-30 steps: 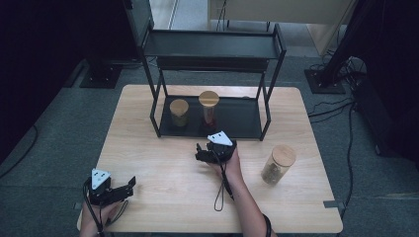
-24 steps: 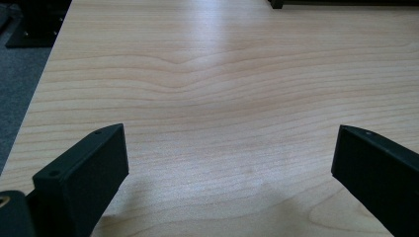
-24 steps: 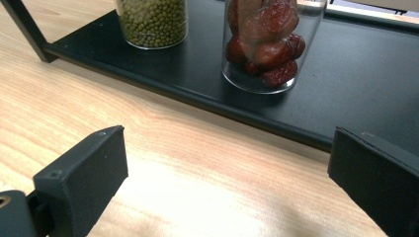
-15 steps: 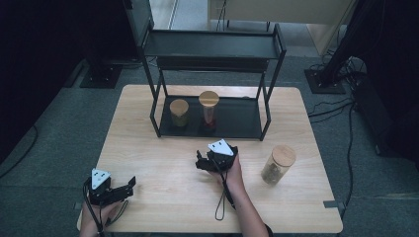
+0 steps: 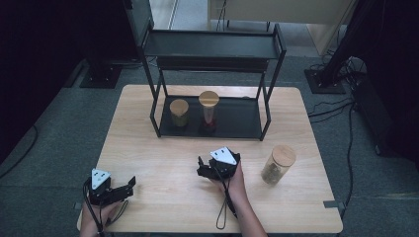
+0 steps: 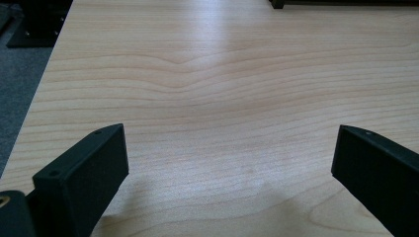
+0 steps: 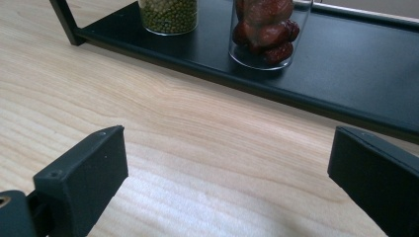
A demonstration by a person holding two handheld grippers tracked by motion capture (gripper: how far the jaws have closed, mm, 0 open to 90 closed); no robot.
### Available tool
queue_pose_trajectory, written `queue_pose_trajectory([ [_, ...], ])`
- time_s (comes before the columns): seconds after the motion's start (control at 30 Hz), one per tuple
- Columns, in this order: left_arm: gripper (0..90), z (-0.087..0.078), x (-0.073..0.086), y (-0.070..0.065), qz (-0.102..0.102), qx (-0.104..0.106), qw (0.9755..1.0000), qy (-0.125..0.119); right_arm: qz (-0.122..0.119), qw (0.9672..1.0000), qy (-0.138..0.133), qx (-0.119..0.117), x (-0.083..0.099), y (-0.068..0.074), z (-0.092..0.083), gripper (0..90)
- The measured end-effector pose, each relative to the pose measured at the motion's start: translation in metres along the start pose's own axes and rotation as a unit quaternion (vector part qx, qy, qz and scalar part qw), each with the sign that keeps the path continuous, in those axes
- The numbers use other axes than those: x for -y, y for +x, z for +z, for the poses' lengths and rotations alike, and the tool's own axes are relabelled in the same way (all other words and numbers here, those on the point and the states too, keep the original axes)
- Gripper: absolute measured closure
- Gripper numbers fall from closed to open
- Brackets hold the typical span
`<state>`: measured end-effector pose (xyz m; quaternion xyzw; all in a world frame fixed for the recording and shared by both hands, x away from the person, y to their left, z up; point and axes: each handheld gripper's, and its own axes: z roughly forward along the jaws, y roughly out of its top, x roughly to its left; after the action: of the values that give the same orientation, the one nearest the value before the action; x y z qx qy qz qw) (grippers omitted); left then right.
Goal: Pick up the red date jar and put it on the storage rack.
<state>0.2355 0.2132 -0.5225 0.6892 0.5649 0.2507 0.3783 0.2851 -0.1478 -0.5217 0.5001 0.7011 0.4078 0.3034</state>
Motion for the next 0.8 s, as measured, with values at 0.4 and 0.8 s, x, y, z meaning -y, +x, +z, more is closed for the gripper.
queue_pose_trajectory([
  [0.4,1.2,0.0,0.0,0.0,-0.002,-0.001,1.0,-0.001,0.004,1.0,-0.003,-0.004,0.008,0.001,-0.015,1.7],
  [0.8,1.2,0.0,0.0,0.0,-0.001,-0.001,1.0,-0.001,-0.002,1.0,-0.003,-0.001,0.017,0.005,-0.031,1.7],
])
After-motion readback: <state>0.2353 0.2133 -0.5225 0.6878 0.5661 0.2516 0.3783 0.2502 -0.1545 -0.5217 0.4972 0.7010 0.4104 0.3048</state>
